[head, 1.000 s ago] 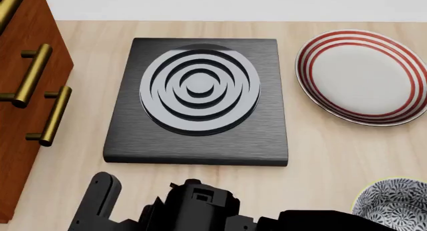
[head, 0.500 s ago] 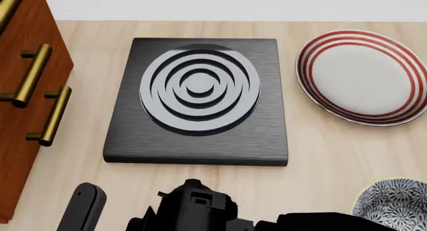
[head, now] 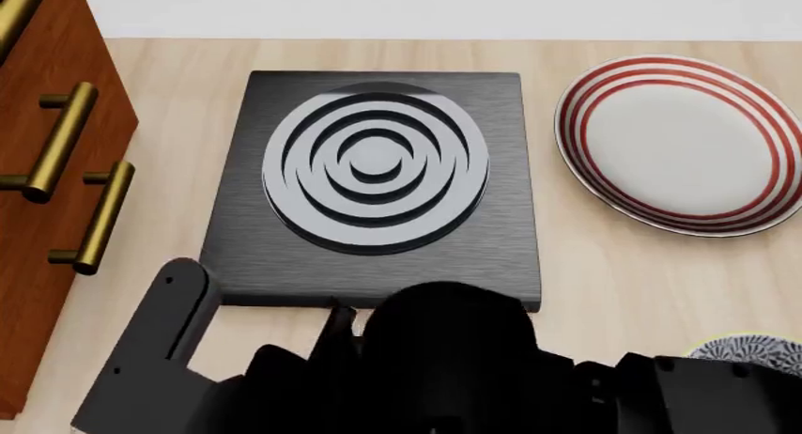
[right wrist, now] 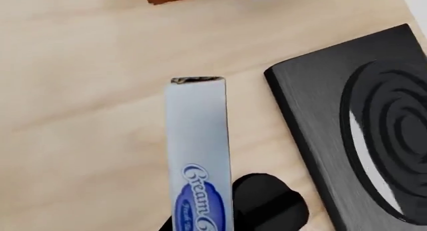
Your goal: Pick up the cream cheese and put it in the bowl.
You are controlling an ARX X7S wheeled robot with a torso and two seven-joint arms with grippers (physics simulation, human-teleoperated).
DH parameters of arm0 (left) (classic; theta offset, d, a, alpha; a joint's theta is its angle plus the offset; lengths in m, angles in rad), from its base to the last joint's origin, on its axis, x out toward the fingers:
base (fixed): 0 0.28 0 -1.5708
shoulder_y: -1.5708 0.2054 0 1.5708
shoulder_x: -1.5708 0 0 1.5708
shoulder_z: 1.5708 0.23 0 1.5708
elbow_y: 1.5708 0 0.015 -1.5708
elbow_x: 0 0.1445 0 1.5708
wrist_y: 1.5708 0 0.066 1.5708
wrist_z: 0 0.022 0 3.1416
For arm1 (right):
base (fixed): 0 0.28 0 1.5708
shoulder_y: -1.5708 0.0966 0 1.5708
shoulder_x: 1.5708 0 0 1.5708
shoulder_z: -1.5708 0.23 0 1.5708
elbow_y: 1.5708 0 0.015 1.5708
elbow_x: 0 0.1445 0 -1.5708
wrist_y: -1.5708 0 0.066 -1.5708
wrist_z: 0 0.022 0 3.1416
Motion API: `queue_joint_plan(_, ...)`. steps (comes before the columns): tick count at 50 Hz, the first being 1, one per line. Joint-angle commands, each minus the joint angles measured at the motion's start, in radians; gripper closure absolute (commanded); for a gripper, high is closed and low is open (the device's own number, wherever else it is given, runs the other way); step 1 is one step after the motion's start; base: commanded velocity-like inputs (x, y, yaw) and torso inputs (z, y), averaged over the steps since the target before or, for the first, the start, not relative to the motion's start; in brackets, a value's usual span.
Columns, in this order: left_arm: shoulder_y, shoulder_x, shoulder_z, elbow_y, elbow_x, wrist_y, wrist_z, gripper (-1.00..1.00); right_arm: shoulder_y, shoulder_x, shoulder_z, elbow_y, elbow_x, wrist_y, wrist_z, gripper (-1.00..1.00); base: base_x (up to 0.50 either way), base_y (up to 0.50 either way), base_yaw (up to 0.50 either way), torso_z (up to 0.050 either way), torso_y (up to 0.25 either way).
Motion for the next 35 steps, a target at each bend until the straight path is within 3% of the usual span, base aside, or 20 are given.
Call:
queue_joint_plan(1, -0.02, -0.016, -0.013, 0.035, -0.029, -0.057, -0.01, -1.0, 0.083, 0.087, 0.103, -0.039, 0.102, -0.024, 0.051, 1.0, 0.0, 0.0, 0.0, 0.0, 0.0)
queue_joint_plan(35, -0.021, -0.023, -0.011, 0.035, -0.032, -0.056, -0.014, -1.0, 0.252, 0.292, 0.285, 0.008, 0.304, -0.166, 0.18, 1.0, 0.0, 0.0, 0.0, 0.0, 0.0)
